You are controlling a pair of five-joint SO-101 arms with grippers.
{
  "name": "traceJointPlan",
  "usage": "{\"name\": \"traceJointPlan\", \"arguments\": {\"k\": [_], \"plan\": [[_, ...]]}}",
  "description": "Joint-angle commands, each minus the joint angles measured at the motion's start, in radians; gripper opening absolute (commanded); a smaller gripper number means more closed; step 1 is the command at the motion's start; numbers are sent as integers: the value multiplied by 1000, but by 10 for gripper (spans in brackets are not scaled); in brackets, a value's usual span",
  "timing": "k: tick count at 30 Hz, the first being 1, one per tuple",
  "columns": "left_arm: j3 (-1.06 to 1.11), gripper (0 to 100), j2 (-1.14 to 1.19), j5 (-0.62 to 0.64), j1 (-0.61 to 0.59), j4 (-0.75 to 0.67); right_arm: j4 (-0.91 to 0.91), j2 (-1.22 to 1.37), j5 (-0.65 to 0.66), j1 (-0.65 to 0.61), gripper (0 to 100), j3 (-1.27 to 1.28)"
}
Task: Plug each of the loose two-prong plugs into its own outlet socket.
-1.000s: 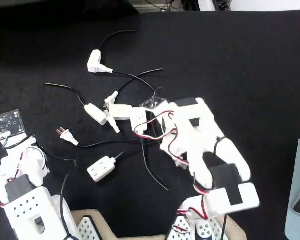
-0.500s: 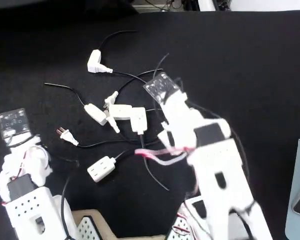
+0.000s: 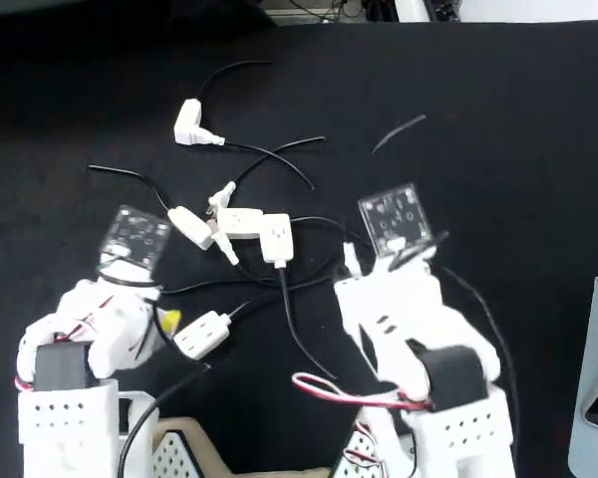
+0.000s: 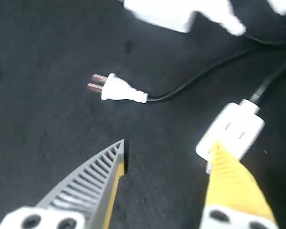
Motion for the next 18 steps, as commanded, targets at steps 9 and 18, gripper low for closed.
{"name": "traceJointPlan", "arguments": {"k": [9,18], "plan": [[-272,287,724,-40,282,-2,-14,-127,-8,14,13,56],[-288,208,1071,-32,329,-247,-14,-127,-6,44,13,56]]}}
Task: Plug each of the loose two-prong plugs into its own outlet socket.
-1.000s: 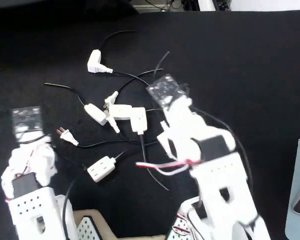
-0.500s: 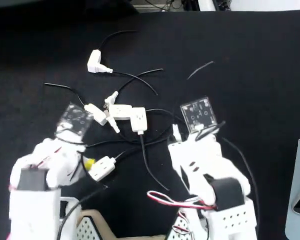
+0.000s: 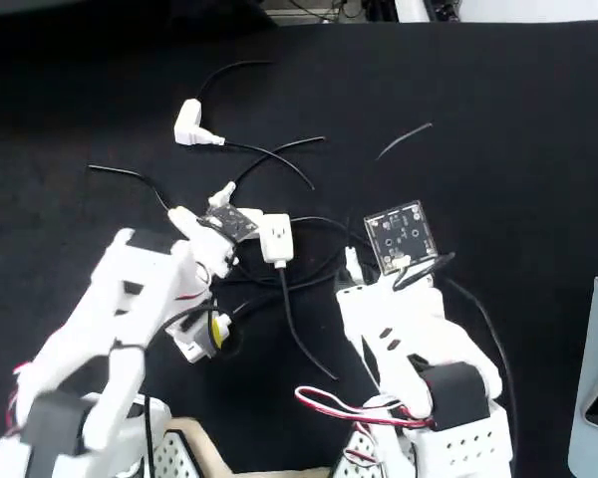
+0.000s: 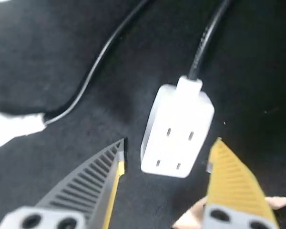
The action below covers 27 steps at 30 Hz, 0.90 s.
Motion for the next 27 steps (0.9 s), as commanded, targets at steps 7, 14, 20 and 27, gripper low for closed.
{"name": "traceJointPlan", "arguments": {"k": [7,14,20,27], "plan": [[-53,84,192,180,143,-265,-14,-5,-6,60,13,-5],[-139,87,269,282,174,-290,-17,-10,-8,60,13,-5],[-162,268,222,290,166,-144,-12,-15,-8,60,13,-5],[-156,253,-28,282,150,-2,-38,-15,-14,28,13,-8]]}}
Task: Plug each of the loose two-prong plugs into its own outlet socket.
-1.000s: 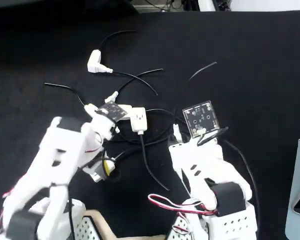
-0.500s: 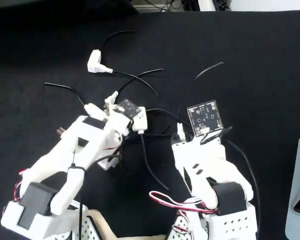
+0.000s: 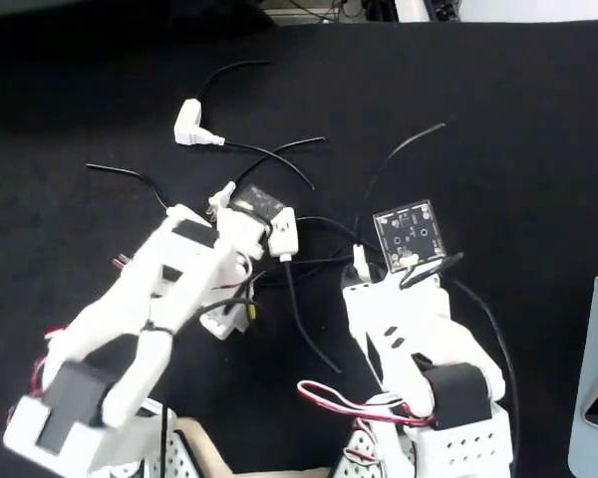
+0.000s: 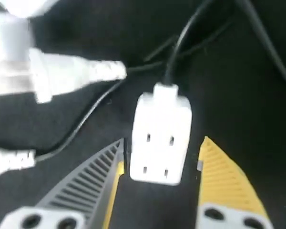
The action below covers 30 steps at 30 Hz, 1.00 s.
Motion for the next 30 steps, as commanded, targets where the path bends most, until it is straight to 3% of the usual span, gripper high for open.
{"name": "traceJointPlan", "arguments": {"k": [1,9,16,23,30], "plan": [[-24,254,-204,2,-31,106,-52,-10,-15,-31,13,-5],[-21,254,-494,-3,-374,192,-195,-4,-66,-229,13,59],[117,253,-695,-2,-636,152,-436,-4,-114,-454,12,209],[305,253,-847,0,-677,68,-729,-4,-112,-592,12,383],[260,254,-904,43,-621,8,-741,-4,-114,-677,12,363]]}}
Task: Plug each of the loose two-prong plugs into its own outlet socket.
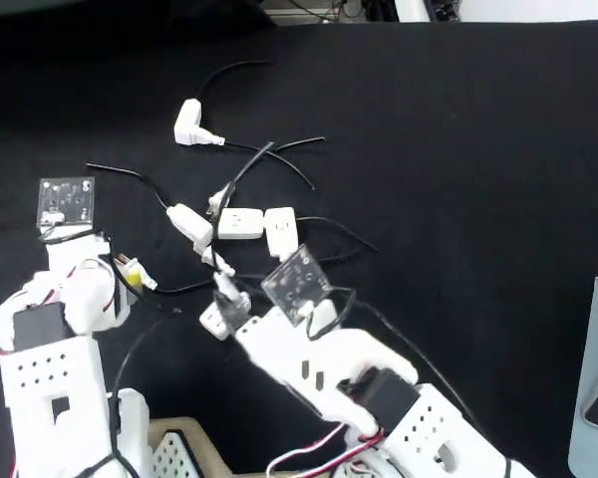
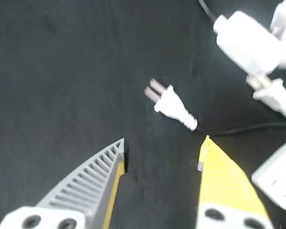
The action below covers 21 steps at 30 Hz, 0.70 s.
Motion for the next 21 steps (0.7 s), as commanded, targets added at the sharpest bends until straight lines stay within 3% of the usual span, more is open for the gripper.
{"name": "traceJointPlan", "arguments": {"k": [1,9,21], "plan": [[-62,254,-29,54,79,-26,-28,-5,-8,-54,12,-31],[-122,254,-29,146,280,-17,6,-4,-8,-55,12,-31],[-278,254,-31,206,498,186,31,-4,-41,-54,12,-35]]}}
